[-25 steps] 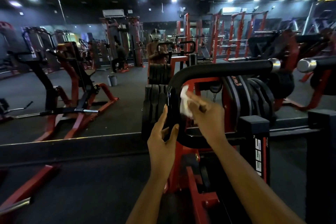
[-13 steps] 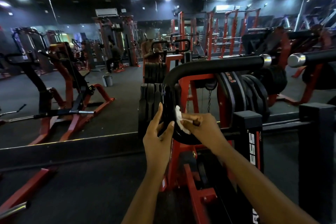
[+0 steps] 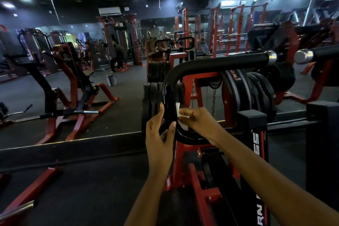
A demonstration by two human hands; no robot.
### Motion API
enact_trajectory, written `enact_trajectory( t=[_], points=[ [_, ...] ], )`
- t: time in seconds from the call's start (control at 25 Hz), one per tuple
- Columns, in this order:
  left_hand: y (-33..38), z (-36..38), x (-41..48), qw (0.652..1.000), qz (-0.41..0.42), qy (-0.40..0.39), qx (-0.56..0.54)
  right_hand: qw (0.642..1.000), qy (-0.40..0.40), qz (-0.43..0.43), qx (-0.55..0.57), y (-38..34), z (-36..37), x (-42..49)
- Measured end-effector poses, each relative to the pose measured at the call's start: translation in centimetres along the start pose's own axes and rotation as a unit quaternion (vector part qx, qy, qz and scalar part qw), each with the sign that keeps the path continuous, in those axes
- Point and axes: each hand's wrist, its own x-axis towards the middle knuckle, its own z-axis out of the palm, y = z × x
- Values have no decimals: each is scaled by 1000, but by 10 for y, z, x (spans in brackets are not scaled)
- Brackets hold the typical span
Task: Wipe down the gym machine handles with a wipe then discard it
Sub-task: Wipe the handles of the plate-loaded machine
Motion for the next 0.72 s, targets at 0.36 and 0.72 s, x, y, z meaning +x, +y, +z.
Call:
enact_trajectory(
  t=[0.36, 0.72],
  points=[
    [1, 1, -1, 1000, -8, -9, -15, 987, 117, 12, 110, -42, -9, 22],
    [0, -4, 1, 1000, 5, -4, 7, 966, 89, -84, -228, -8, 10, -43]
  ],
)
